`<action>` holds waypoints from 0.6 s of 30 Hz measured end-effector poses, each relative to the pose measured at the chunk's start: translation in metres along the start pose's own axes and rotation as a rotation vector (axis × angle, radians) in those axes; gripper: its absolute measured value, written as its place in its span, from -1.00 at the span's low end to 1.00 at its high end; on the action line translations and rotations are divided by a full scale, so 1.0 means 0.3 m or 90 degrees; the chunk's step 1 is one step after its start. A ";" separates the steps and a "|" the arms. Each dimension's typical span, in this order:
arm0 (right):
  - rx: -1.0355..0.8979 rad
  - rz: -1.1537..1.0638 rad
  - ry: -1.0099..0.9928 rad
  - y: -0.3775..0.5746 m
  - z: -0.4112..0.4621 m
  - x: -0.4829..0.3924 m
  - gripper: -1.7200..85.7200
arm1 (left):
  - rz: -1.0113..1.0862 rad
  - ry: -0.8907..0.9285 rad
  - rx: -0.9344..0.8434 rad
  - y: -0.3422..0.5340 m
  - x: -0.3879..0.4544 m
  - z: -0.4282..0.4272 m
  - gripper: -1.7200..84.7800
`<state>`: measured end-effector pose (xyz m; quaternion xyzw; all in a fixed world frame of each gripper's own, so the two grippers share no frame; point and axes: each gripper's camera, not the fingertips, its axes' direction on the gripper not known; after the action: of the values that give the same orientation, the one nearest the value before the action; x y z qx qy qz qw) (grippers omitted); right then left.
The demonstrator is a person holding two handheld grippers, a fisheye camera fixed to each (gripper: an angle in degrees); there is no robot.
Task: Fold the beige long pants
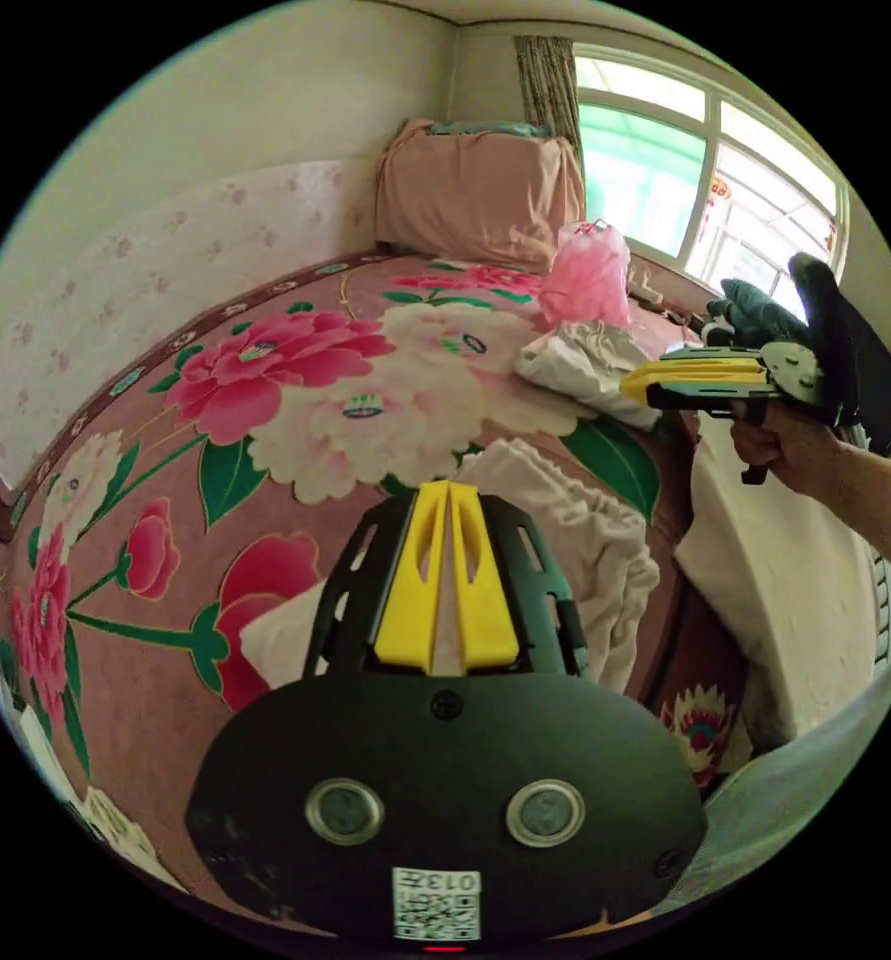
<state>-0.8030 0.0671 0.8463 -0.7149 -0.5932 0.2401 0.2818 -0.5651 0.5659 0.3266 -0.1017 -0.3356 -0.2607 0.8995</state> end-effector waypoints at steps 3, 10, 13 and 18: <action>-0.067 0.015 0.141 0.024 0.063 0.189 -0.71 | 0.026 0.096 0.012 -0.195 -0.015 0.118 -0.82; -0.324 0.000 0.203 0.114 0.362 0.396 -0.81 | -0.008 0.260 -0.131 -0.653 0.029 0.586 -0.69; -0.354 0.039 0.213 0.127 0.379 0.406 -0.88 | -0.087 0.328 -0.181 -0.730 0.007 0.723 -0.62; -0.247 -0.084 0.262 0.169 0.197 0.223 -0.90 | -0.214 0.475 -0.191 -0.784 -0.045 0.797 -0.68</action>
<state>-0.7949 0.1328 0.7679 -0.7490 -0.6036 -0.0470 0.2691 -0.8316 0.4584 0.4999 -0.0739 0.0419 -0.4683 0.8795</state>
